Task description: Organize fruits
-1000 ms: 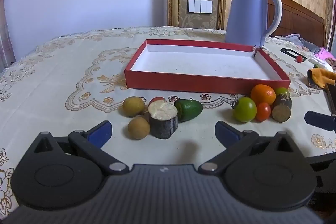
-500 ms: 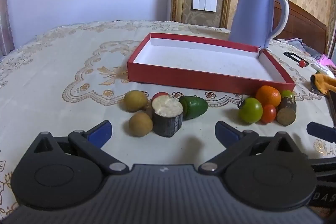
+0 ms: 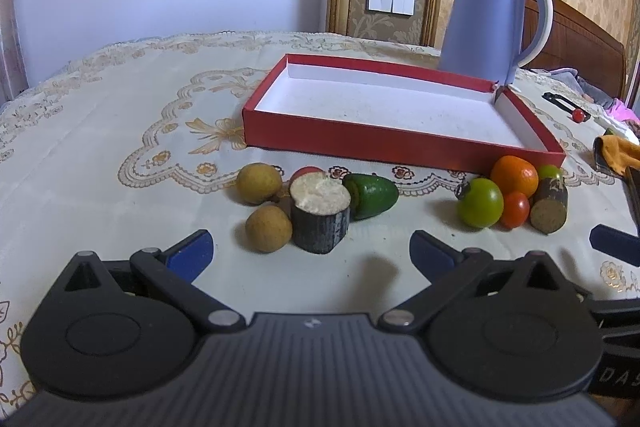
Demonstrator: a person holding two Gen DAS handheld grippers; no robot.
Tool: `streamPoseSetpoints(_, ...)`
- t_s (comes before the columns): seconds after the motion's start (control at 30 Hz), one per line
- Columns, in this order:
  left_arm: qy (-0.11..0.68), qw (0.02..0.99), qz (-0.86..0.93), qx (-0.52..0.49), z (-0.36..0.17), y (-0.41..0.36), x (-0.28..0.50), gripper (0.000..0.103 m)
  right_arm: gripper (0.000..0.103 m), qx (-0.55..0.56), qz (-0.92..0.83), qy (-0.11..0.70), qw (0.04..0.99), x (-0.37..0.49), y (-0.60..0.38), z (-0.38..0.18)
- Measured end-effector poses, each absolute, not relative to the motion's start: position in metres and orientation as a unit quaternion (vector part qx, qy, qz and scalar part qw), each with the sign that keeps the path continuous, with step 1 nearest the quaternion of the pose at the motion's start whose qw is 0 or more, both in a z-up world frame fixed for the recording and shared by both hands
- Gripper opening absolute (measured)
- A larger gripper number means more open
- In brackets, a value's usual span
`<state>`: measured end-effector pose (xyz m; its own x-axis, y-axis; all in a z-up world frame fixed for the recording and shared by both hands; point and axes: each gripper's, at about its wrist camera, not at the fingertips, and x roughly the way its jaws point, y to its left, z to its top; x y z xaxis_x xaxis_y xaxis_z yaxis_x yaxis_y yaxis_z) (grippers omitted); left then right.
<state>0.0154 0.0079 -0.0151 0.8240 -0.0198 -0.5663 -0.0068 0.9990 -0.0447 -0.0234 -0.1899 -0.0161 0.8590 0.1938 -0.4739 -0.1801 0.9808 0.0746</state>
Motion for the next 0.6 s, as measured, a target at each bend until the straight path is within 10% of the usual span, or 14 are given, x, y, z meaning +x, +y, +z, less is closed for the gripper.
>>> streamPoseSetpoints(0.6, 0.307, 0.951, -0.006, -0.024, -0.0178, 0.0071, 0.017, 0.103, 0.103, 0.016, 0.099, 0.246, 0.964, -0.0233, -0.19, -0.0158)
